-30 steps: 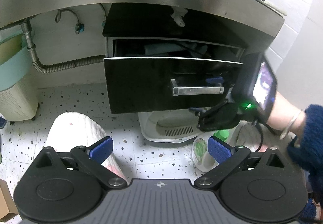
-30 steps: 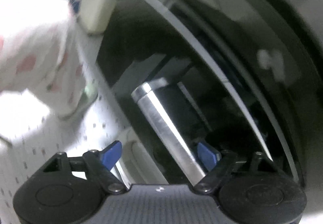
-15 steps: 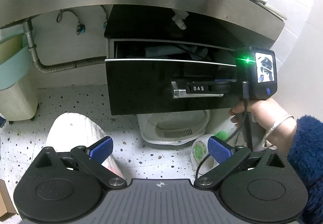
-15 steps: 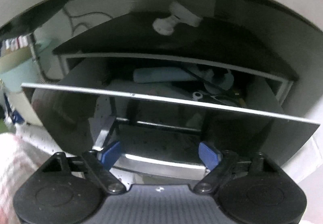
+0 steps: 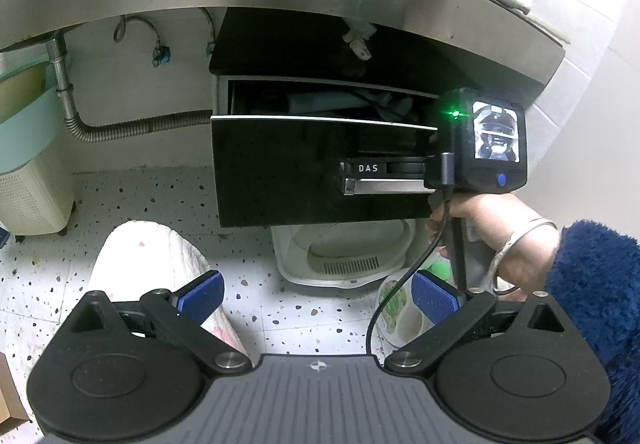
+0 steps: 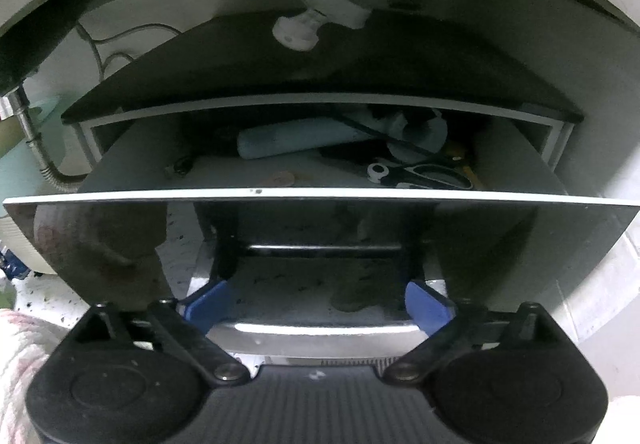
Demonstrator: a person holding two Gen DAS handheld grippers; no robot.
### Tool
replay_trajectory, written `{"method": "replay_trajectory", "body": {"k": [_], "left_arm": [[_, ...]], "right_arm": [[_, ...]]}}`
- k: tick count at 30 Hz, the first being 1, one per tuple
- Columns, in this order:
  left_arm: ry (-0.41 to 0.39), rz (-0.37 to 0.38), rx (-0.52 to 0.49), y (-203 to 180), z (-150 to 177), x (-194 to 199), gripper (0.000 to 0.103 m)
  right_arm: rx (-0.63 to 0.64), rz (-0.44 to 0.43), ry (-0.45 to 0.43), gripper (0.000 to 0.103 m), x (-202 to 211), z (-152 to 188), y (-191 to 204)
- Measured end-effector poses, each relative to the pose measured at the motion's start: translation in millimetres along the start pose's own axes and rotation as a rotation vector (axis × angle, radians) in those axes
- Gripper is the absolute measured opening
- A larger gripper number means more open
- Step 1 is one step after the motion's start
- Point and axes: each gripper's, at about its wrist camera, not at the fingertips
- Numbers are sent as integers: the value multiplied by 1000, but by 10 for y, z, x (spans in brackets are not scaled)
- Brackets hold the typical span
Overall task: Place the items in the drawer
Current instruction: 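Pull the black drawer open with the right gripper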
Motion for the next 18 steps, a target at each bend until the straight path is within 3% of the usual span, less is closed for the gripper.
{"method": "replay_trajectory", "body": {"k": [4, 18], "left_arm": [[0, 1, 3, 4, 2, -4, 101], [1, 4, 7, 8, -6, -8, 101]], "right_arm": [[-3, 17, -26, 102, -14, 35, 23], [0, 27, -62, 102, 4, 99, 40]]}}
Point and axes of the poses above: each gripper's, at about its wrist camera, not at the fingertips, and x roughly against the way its jaws point, y to its left, z to its underside, and after that the axes turned 15 degrees about x, right-handed
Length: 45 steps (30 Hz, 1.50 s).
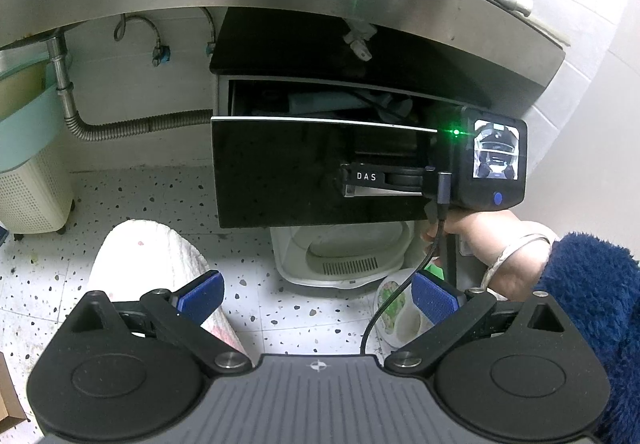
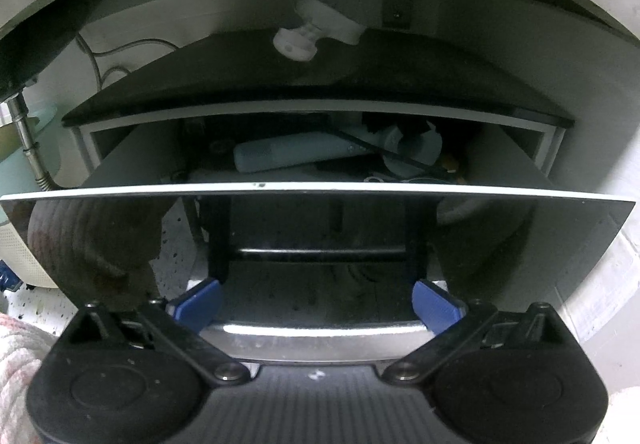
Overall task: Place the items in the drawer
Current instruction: 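Pull the black drawer open with the right gripper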
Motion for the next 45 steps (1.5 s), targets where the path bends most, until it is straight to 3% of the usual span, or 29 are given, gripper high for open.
{"method": "replay_trajectory", "body": {"k": [24, 45], "left_arm": [[-8, -2, 4, 0, 6, 12, 101], [-20, -2, 13, 9, 9, 27, 101]], "right_arm": [[0, -1, 5, 102, 196, 98, 13], [-3, -13, 52, 102, 62, -52, -38]]}}
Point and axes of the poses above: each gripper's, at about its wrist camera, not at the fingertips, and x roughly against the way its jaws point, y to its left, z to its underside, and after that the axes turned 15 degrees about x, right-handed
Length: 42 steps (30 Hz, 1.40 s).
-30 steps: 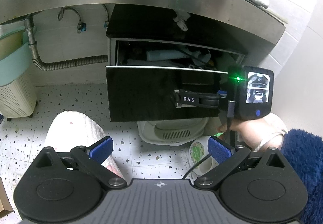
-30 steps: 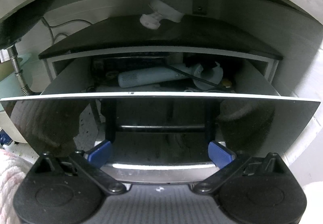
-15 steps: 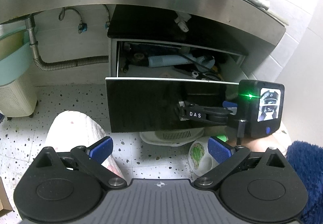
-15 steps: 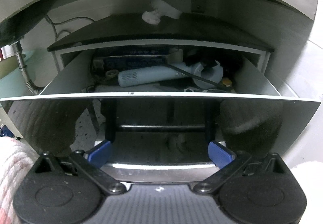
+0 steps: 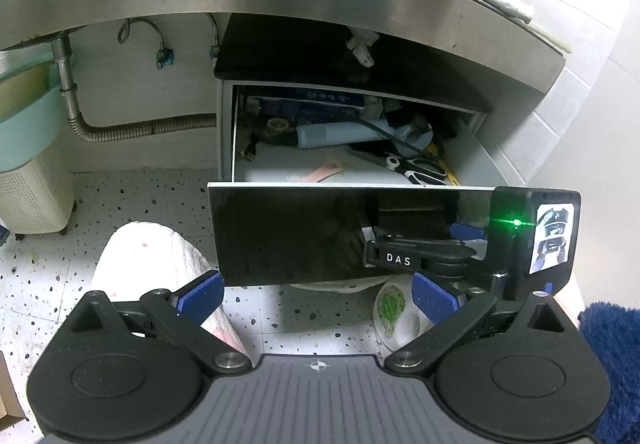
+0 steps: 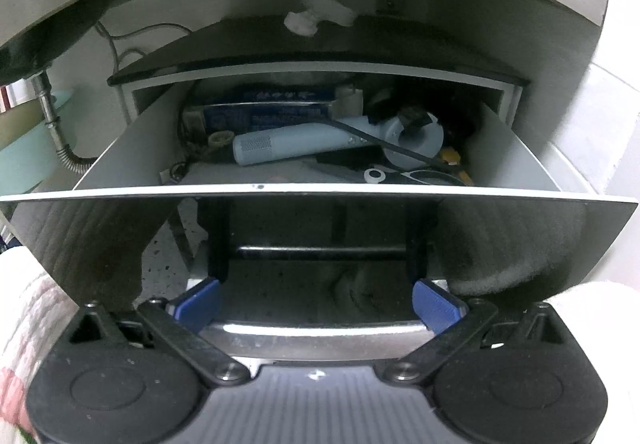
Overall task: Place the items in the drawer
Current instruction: 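Pull the black drawer open with the right gripper, then move the left tool up to the wooden-handled hairbrush on the countertop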
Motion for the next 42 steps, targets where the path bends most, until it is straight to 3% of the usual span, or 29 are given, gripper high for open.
{"method": "replay_trajectory", "body": {"k": [19, 28, 31, 34, 35, 38, 42], "left_arm": [[-6, 6, 5, 23, -49, -18, 101], [-54, 25, 43, 50, -90, 11, 101], [-79, 6, 7, 27, -152, -2, 101], [-64, 79, -104, -5, -223, -4, 101], [-37, 137, -154, -7, -267, -11, 102], [33, 208, -166, -13, -413, -50, 102], [9, 297, -155, -13, -661, -17, 102]], "right_arm": [[5, -9, 12, 102, -134, 7, -81], [7, -11, 1, 102, -35, 98, -68], [4, -14, -1, 102, -31, 100, -72], [4, -15, -5, 102, -21, 119, -70], [3, -15, -7, 102, -19, 112, -69], [0, -19, -11, 102, -6, 114, -74], [-3, -27, -17, 102, 19, 137, -83]]}}
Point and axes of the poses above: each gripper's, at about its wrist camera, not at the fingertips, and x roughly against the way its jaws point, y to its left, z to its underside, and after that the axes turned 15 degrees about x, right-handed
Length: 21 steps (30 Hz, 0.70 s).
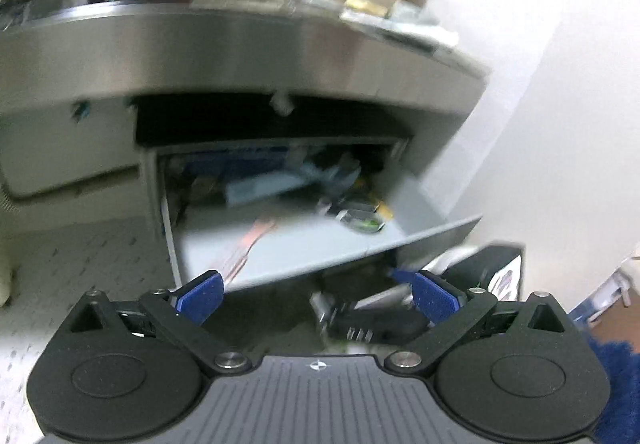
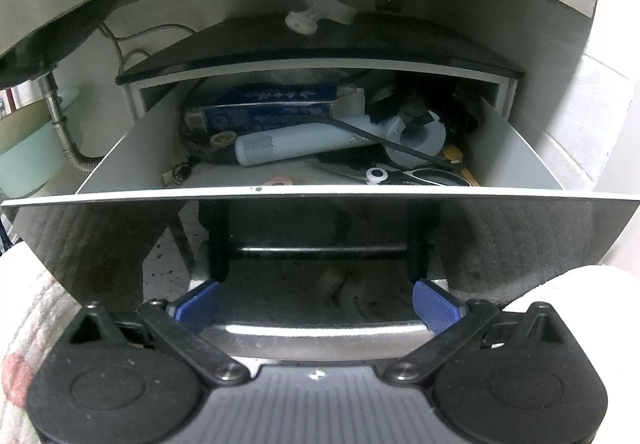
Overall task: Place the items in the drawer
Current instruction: 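Move the left tool up to the wooden-handled hairbrush on the countertop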
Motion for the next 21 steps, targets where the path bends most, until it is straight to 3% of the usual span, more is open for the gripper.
{"method": "replay_trajectory", "body": {"k": [10, 14, 19, 21], "left_arm": [[-39, 78, -227, -256, -877, 178, 102], [-34, 122, -372, -384, -1293, 179, 102], [23, 134, -589, -538, -1699, 57, 100], [61, 152, -618, -551, -1868, -11, 95]], "right_arm": [[-24, -16, -15, 103, 27, 1, -33], [-36, -24, -20, 103, 13, -12, -43], [-52, -33, -28, 103, 24, -6, -63], [-57, -37, -31, 103, 30, 0, -70]]}}
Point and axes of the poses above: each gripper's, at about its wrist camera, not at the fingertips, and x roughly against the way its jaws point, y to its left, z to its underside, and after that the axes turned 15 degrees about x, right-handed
